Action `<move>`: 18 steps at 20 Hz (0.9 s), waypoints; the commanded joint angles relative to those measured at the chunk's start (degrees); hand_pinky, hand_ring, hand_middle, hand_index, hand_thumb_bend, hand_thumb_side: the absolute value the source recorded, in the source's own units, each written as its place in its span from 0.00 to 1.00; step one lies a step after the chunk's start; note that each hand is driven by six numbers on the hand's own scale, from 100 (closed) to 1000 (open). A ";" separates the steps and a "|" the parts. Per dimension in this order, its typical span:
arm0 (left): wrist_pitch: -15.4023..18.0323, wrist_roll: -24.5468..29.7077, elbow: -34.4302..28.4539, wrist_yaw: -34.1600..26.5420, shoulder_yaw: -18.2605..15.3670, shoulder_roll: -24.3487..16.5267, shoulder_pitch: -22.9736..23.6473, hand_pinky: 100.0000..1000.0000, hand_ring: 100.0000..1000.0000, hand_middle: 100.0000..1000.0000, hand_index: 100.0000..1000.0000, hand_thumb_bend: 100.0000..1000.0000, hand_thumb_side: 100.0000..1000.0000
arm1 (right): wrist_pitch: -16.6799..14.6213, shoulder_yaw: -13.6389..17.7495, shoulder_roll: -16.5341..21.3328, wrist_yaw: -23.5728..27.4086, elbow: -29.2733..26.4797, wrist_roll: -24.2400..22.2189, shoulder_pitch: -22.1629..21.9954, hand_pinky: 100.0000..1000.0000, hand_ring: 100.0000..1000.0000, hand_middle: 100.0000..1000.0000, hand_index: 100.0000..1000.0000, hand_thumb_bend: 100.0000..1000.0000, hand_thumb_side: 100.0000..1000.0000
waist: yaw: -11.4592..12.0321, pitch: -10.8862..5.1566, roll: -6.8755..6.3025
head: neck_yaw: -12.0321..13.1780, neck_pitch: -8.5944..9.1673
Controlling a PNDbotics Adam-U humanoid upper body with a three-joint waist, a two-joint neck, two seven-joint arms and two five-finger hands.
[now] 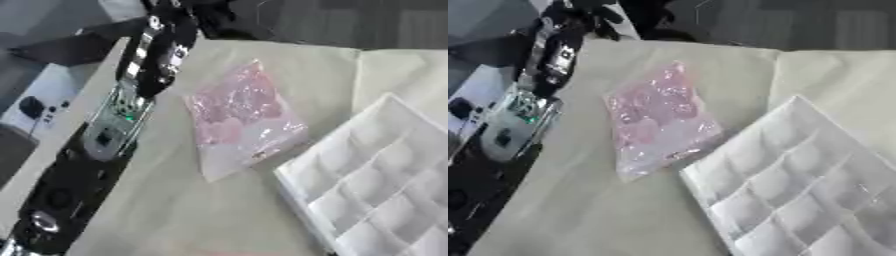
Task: Pick up objects on the table and place them in the box.
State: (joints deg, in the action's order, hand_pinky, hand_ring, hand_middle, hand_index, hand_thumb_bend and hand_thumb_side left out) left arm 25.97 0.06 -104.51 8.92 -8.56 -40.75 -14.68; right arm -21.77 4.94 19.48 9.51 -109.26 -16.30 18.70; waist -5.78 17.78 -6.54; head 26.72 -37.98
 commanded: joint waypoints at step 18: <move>10.20 45.19 27.95 13.32 9.24 -12.48 -14.64 0.87 0.97 1.00 1.00 0.91 0.65 | -0.07 -0.75 1.94 0.17 -1.23 -0.95 0.91 0.56 0.64 0.60 0.66 0.37 0.74 | -1.20 -0.74 -1.10 | -1.14 -1.82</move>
State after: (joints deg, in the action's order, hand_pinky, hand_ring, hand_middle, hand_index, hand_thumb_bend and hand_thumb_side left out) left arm 28.23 34.91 -77.62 21.62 1.44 -50.21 -28.49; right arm -21.89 4.23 20.29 9.53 -109.29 -17.05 19.20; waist -6.98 18.25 -7.75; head 26.16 -39.58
